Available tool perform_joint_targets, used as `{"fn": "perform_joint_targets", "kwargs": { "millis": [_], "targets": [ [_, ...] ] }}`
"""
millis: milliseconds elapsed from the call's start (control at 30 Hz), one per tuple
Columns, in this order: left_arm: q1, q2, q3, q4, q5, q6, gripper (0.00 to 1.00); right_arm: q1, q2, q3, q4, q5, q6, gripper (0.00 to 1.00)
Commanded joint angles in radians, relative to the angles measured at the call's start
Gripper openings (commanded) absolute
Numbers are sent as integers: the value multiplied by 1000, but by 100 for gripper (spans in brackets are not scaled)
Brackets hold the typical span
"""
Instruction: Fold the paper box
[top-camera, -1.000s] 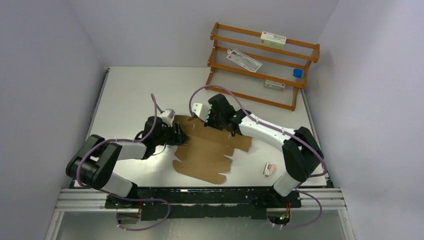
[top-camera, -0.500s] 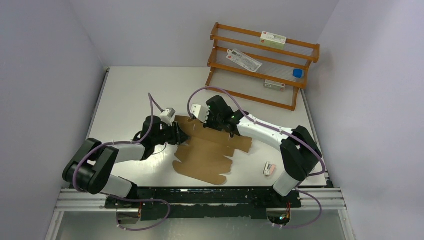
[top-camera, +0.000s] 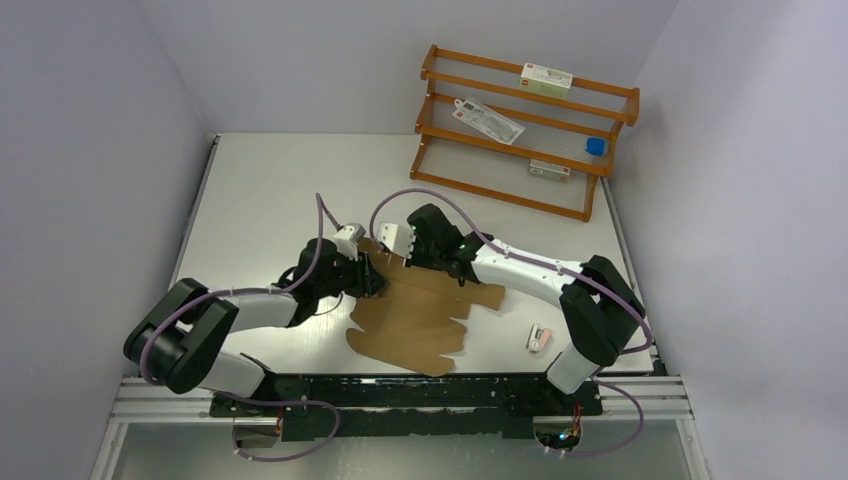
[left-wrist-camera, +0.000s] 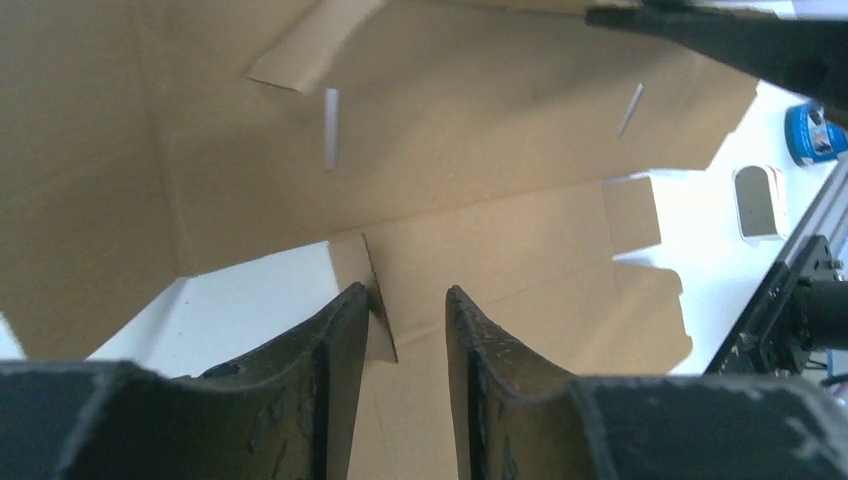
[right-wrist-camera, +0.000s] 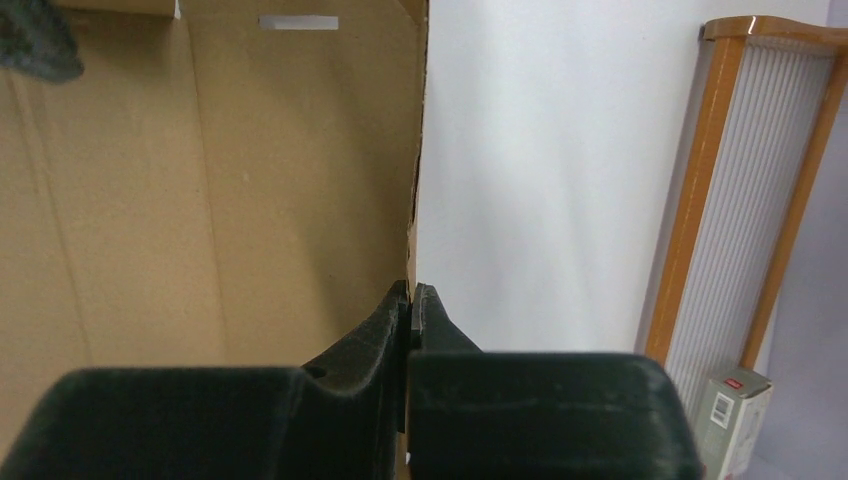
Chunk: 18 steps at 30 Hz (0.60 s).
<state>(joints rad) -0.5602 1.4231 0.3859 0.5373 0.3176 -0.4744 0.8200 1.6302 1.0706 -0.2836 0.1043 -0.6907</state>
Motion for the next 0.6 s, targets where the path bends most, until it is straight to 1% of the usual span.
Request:
{"fn": "perform_joint_targets", "kwargs": {
  "millis": [0, 100, 200, 300, 367, 433, 567],
  "targets": [
    [-6, -39, 20, 17, -55, 26, 43, 29, -54, -47, 50, 77, -65, 0],
    [-4, -110, 43, -64, -84, 50, 50, 38, -71, -69, 58, 117, -101, 0],
    [5, -217, 80, -138, -168, 92, 58, 43, -86, -77, 55, 137, -124, 0],
    [44, -290, 123, -189, -215, 117, 63, 46, -102, -75, 50, 141, -142, 0],
    [86, -297, 153, -213, -218, 111, 64, 49, -107, -69, 40, 151, -152, 0],
    [132, -275, 157, -194, -185, 88, 65, 51, -108, -61, 30, 156, -158, 0],
    [201, -165, 168, -157, -115, 80, 66, 56, -113, -62, 33, 167, -171, 0]
  ]
}}
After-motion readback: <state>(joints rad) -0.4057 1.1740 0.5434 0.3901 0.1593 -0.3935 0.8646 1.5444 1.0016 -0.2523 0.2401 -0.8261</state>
